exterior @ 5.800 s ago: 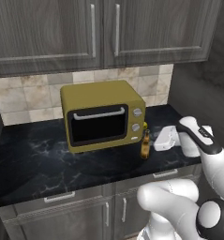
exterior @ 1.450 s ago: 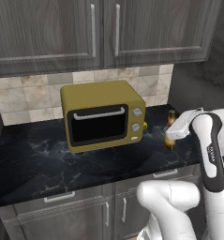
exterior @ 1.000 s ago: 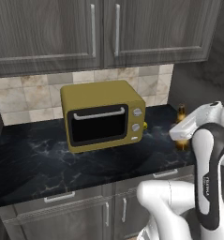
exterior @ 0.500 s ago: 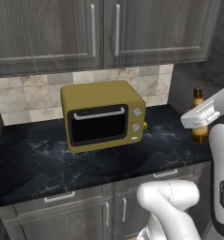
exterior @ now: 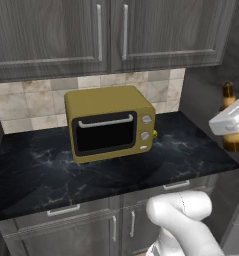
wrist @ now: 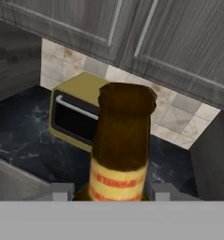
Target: Place the beer on the top shelf of the fridge to keep it out of children's reach, and place the sweet potato and pear on lower shelves for easy access.
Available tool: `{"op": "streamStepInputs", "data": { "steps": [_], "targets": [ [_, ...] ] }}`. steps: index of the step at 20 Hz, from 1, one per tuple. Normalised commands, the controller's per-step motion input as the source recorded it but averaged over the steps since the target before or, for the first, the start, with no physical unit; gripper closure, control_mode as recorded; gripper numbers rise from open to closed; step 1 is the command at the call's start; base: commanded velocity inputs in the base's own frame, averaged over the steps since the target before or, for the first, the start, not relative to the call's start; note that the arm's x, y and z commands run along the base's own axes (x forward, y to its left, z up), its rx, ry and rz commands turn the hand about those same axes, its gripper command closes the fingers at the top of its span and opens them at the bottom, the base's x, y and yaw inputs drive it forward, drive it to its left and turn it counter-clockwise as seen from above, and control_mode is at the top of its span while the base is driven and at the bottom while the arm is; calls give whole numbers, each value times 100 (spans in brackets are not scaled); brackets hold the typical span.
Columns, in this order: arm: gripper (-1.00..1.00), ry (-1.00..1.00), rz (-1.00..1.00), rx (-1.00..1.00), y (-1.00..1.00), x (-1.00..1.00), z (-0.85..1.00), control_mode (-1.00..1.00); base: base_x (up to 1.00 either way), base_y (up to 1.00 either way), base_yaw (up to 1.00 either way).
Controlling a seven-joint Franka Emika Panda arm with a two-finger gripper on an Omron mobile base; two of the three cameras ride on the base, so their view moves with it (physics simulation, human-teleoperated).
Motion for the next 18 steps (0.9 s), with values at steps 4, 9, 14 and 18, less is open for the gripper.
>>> {"op": "streamStepInputs", "data": {
  "steps": [4, 9, 14, 18],
  "targets": [
    [100, 0, 0, -1, 0, -31, 5, 100, -43, 0, 0],
    [100, 0, 0, 0, 0, 0, 0, 100, -100, -4, 0],
    [100, 0, 0, 0, 0, 0, 0, 100, -100, -33, 0],
    [100, 0, 0, 0, 0, 0, 0, 100, -90, -63, -6]
  ]
}}
